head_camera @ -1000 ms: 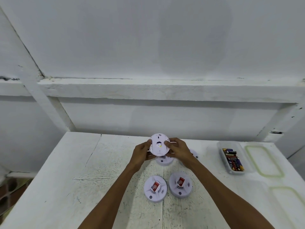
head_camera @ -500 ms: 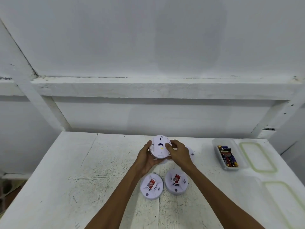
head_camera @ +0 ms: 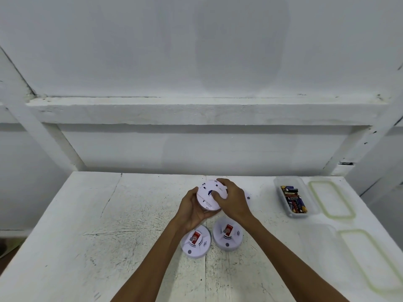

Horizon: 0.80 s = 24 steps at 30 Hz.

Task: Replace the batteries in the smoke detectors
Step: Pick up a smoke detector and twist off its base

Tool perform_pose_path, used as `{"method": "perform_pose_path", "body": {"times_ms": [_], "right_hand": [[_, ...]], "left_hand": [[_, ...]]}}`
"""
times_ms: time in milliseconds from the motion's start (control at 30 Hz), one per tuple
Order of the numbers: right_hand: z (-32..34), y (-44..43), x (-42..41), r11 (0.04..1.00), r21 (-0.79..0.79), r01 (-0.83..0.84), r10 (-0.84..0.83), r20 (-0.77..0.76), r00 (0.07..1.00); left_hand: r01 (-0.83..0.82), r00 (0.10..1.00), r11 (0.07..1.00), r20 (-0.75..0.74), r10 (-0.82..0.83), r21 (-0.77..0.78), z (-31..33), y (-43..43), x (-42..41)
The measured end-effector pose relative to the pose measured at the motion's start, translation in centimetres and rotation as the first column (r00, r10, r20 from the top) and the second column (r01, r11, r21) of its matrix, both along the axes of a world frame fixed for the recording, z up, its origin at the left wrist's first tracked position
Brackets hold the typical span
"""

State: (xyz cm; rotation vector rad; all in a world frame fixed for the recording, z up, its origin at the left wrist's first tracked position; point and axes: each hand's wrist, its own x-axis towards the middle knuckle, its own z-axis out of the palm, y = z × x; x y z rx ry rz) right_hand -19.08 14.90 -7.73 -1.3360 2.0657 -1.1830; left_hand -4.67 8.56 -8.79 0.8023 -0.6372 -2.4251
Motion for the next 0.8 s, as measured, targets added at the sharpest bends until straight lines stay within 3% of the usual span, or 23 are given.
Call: {"method": "perform_pose_path", "body": {"times_ms": [167,300,500,800], "right_hand": [[-0.1,-0.1,0.4,0.999,0.006,0.038,-0.037,-0.07,0.997],[0.2,0.0,0.7,0.999,-0.025,-0.028,0.025,-0.106,0.994],[0.6,0.1,0.9,0.99,-0.024,-0.136,0.124,-0.285,0.95],[0.8,0.0,0.9,0.982,0.008,-0.186,0.174,-0.397,0.901]], "left_hand": [[-0.027,1.0,0.999,0.001,0.027,0.043,0.2,-0.3,0.1],[-0.029,0.999,0.998,-0.018,0.03,0.06,0.0,-0.5,0.2],[-0.052,0.997,0.994,-0.059,0.057,0.091,-0.3,-0.6,0.2],[-0.05,0.999,0.998,0.001,0.05,0.048,-1.2,-0.4,0.2]]}}
